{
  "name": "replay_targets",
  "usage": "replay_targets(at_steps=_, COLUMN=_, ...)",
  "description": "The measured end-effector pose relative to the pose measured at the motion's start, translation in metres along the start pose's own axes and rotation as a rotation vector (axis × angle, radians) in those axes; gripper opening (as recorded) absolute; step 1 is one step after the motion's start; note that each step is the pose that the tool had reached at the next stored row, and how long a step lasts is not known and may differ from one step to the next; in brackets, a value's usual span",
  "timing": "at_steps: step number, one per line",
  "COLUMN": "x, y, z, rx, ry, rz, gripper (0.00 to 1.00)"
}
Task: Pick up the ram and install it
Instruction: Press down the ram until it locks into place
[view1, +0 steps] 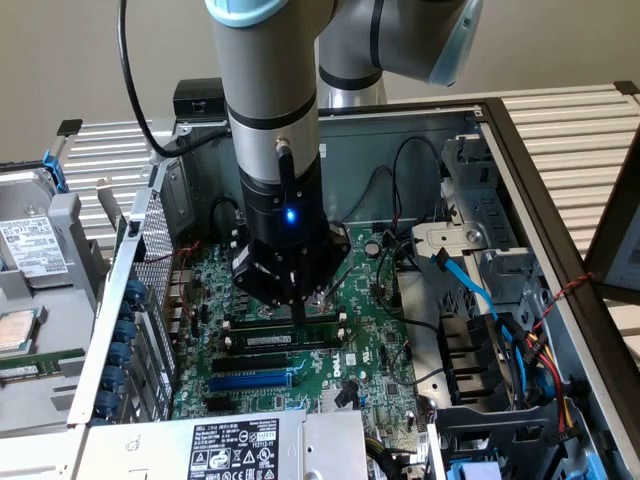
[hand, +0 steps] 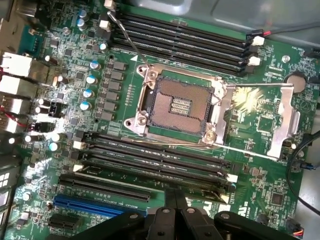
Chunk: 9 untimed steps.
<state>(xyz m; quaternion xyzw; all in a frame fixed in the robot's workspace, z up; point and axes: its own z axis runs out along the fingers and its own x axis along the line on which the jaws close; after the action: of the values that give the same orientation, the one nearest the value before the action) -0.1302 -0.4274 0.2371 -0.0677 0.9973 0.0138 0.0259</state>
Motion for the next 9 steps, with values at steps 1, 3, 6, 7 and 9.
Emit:
replay_targets(at_steps=1, x=0.0, y=0.0, z=0.0, rx=0.0009, ry=-0.0003, rz=0.016, gripper=0.11)
replay_targets(at_steps=3, x=0.0, y=0.0, z=0.0, rx=0.0027, ry=-0.0011, rz=0.049, gripper=0.11)
replay_targets(at_steps=6, x=0.0, y=0.0, z=0.0, rx=0.0054, ry=-0.0023, rz=0.099, gripper=0.11)
replay_targets(at_steps=7, x=0.0, y=0.0, z=0.0, rx=0.0063, ry=-0.0027, rz=0.116, gripper=0.11)
replay_targets(at_steps=9, x=0.0, y=0.0, z=0.0, rx=0.008, ry=-0.0035, rz=0.149, gripper=0.11)
